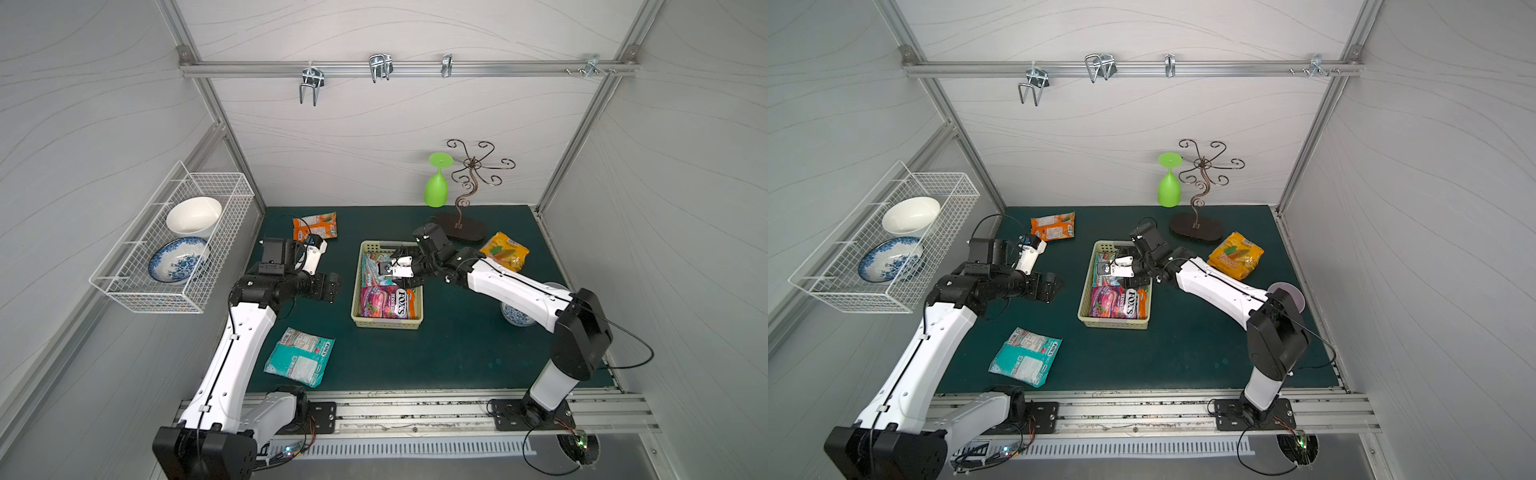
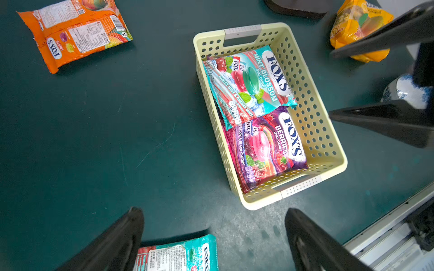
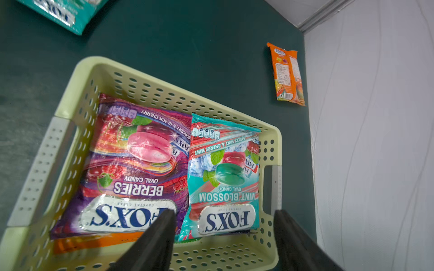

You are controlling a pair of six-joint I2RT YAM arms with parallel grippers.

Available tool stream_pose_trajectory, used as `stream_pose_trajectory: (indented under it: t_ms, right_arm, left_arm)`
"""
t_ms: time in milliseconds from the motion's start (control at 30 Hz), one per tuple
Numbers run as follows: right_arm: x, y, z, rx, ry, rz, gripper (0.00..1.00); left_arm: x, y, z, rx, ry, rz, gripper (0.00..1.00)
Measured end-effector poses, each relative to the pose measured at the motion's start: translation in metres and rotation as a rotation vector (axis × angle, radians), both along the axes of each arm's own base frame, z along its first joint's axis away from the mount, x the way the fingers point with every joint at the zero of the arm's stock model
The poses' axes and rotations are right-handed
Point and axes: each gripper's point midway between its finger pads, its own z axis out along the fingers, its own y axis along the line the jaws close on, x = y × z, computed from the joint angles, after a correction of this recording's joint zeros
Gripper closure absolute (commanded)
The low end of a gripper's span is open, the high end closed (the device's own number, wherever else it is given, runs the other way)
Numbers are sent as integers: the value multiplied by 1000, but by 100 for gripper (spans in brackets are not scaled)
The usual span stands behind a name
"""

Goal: Put the candies in the basket
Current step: Place the candy in the basket, then pick up the candy at the center of the board.

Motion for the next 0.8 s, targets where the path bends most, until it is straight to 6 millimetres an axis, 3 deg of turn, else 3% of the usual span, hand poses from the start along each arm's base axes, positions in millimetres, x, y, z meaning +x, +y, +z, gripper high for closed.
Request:
stream_pose_trajectory:
  t_ms: [100, 233, 467, 800]
  right_arm:
    - [-5, -16, 12, 31, 5, -64, 2]
    - [-7, -44, 28, 99, 13, -170, 1]
    - [-10, -87, 53, 220, 15, -334, 1]
    - [-22, -129, 60, 315, 36, -495, 1]
  left_arm:
    - [-6, -1, -3, 45, 8, -54, 2]
    - [-19, -5, -7, 130, 17, -187, 2]
    - [-52, 2, -35, 270, 148, -410, 3]
    - [-75, 17, -51, 382, 250, -559, 6]
